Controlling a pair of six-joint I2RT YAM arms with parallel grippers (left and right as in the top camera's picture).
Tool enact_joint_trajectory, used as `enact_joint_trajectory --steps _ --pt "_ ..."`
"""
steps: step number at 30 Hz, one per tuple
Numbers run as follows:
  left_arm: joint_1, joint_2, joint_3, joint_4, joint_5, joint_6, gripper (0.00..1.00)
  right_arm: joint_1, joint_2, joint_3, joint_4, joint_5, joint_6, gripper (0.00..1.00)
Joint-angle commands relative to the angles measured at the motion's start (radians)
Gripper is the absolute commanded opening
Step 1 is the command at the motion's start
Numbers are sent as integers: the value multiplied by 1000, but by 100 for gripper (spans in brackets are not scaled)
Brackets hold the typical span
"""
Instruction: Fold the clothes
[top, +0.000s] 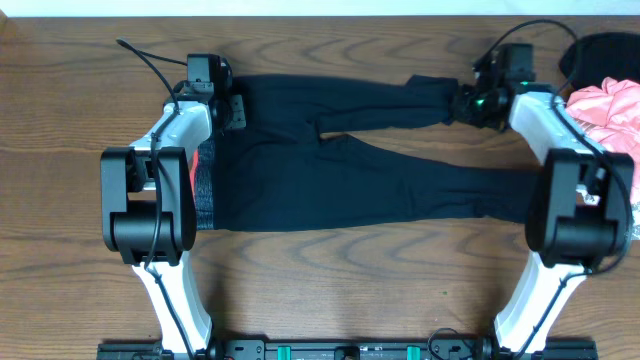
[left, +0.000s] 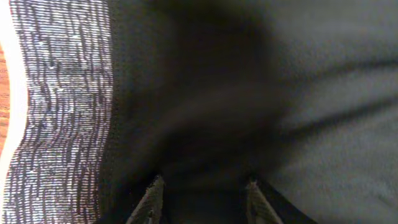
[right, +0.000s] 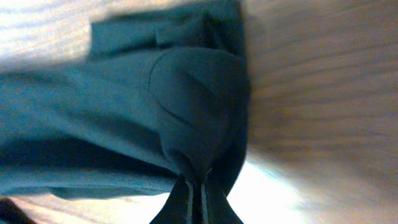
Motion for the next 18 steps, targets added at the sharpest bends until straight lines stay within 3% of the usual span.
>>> enact_joint_trajectory --steps 1,6,9,12,18 --pt "0 55 -33 -40 2 -16 45 -35 -207 20 0 126 0 1" --pt "0 55 -33 -39 2 -16 45 -4 -369 20 26 180 -84 2" --pt "0 55 -33 -45 2 -16 45 17 -370 19 -4 180 -87 26" --pt "0 55 -33 -56 2 -16 45 24 -325 19 -55 195 -87 37" --pt "0 55 -33 -71 2 -16 45 17 -215 19 -145 198 -103 38"
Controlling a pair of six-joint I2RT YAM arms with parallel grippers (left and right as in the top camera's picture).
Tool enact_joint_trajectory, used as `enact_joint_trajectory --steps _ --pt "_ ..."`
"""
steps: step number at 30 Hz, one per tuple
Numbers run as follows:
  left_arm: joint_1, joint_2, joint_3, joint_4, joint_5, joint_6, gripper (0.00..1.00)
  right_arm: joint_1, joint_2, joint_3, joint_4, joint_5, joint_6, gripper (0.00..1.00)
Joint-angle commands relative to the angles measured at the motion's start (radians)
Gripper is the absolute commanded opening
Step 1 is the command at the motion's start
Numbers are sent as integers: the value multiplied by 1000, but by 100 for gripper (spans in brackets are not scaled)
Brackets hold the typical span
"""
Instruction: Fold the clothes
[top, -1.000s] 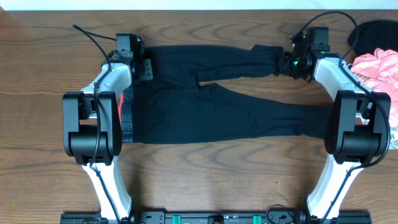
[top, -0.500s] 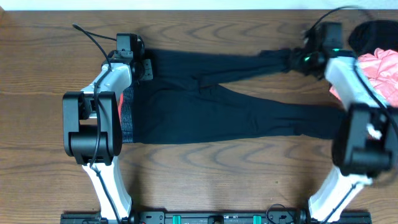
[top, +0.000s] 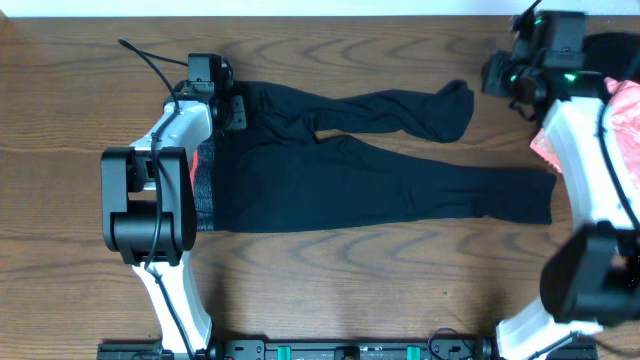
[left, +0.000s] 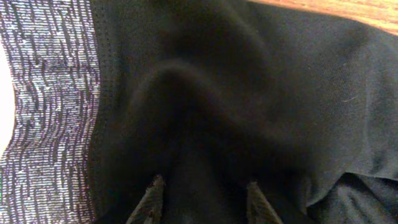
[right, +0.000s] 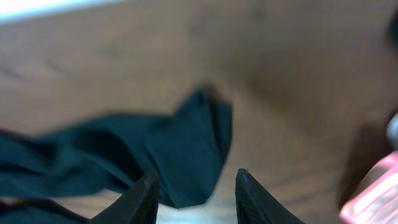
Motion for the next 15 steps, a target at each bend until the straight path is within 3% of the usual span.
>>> enact_joint_trajectory --steps 1,6,11,15 --pt "2 56 -39 -51 0 -16 45 0 50 -12 -23 20 -21 38" --pt "2 56 -39 -55 0 -16 45 5 68 -12 -16 16 -40 40" --pt "2 56 -39 -55 0 -16 45 3 75 -12 8 7 -38 52" --pt "2 56 -39 -50 0 -16 45 6 101 -12 55 -167 -37 49"
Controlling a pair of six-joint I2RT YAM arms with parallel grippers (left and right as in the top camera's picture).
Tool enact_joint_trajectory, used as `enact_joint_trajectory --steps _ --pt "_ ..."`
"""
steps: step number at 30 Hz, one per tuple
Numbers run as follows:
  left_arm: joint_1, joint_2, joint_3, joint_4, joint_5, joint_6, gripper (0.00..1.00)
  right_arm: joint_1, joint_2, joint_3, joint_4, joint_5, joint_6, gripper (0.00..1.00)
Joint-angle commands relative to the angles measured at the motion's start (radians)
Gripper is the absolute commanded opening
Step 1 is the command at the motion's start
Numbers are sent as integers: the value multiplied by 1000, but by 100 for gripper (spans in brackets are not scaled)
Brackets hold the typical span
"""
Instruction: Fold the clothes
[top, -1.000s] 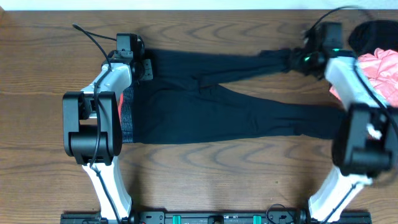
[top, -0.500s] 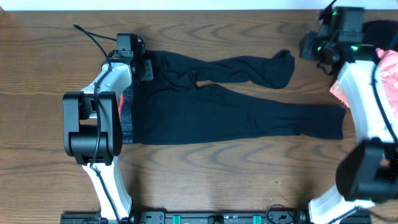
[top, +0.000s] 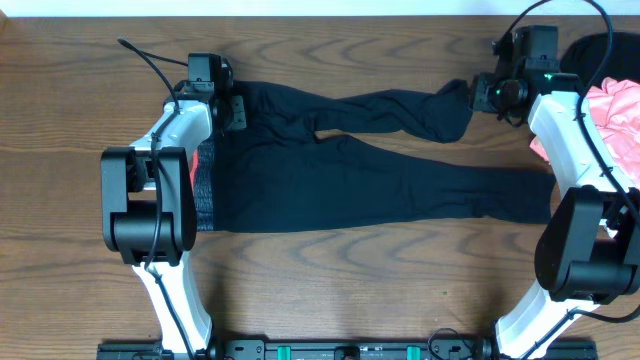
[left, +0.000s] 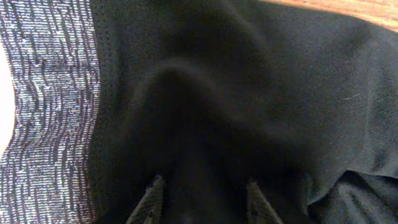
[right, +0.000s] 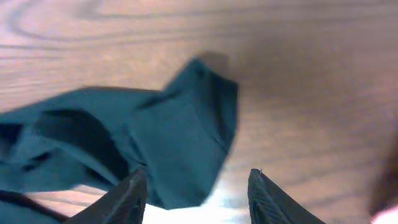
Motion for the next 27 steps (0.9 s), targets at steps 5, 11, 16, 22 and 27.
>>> enact_joint_trajectory --steps 5,11,16,22,27 --pt "2 56 -40 -46 2 -16 46 47 91 9 24 -71 117 45" --pt "2 56 -40 -51 2 -17 49 169 146 9 93 118 154 51" --pt "2 56 -40 -55 2 -17 49 268 149 9 160 324 121 56" --pt "2 56 -40 -64 2 -17 49 278 208 10 183 400 176 54" --pt "2 56 -40 -74 2 -17 49 260 250 10 186 421 256 49"
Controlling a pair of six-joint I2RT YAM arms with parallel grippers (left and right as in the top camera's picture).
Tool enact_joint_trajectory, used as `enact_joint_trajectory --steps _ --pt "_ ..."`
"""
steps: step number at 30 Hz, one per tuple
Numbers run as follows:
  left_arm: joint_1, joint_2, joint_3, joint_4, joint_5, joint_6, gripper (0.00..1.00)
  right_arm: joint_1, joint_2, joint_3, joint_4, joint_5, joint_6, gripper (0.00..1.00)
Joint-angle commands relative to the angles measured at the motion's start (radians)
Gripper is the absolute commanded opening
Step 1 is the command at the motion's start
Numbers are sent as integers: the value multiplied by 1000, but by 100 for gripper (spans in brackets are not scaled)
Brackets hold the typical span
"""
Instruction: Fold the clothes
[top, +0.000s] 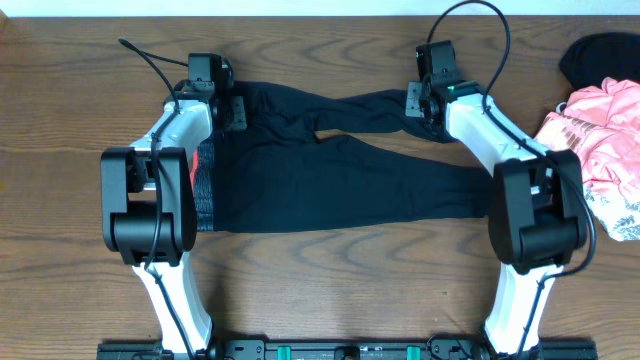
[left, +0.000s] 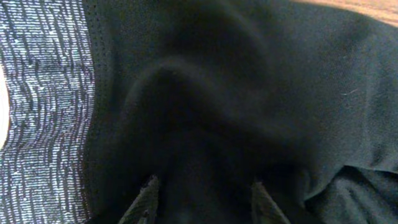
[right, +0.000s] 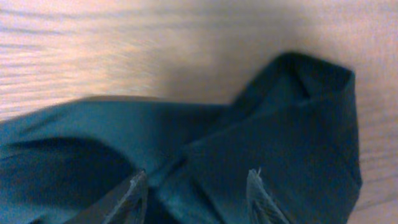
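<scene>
Black leggings (top: 330, 180) lie flat on the wooden table, grey waistband (top: 204, 185) at the left, legs running right. The upper leg (top: 360, 108) is wrinkled and ends under my right arm. My left gripper (top: 232, 108) sits at the waist's far corner; in the left wrist view it (left: 202, 186) is open, fingers either side of a raised ridge of black cloth (left: 186, 112). My right gripper (top: 415, 100) is low over the upper leg's end; in the right wrist view it (right: 196, 177) is open above the folded cuff (right: 298, 124).
A pink garment (top: 590, 120), a black one (top: 600, 50) and a white patterned cloth (top: 620, 210) are piled at the table's right edge. Bare wood (top: 320, 280) lies in front of the leggings. The right arm crosses the lower leg's end.
My right gripper has moved left, from beside the cuff's right end to over the upper leg's end, and is still open. The left gripper and the waist have not moved.
At first my right gripper was shut on the upper leg's cuff. Then it was open, raised at the far right, the cuff lying free on the table. It then stood beside the cuff, and now sits lower and further left over it. The left gripper stayed at the waist.
</scene>
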Motion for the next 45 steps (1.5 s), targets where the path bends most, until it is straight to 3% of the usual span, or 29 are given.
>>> enact_joint_trajectory --steps 1,13,26,28,33,38,45 --pt "3 58 -43 -53 0 -17 49 -18 42 10 13 53 68 49" --pt "3 58 -43 -52 0 -17 49 -27 69 10 51 48 69 52" --pt "3 58 -43 -52 0 -17 49 -26 84 10 49 26 72 46" --pt "3 58 -43 -52 0 -17 49 -26 84 10 47 26 72 40" --pt "3 58 -43 -51 0 -17 49 -26 84 10 46 26 72 1" --pt "3 58 -43 -52 0 -17 49 -26 79 14 36 27 71 1" --pt "3 58 -43 -52 0 -16 49 -65 21 148 -150 -18 -6 1"
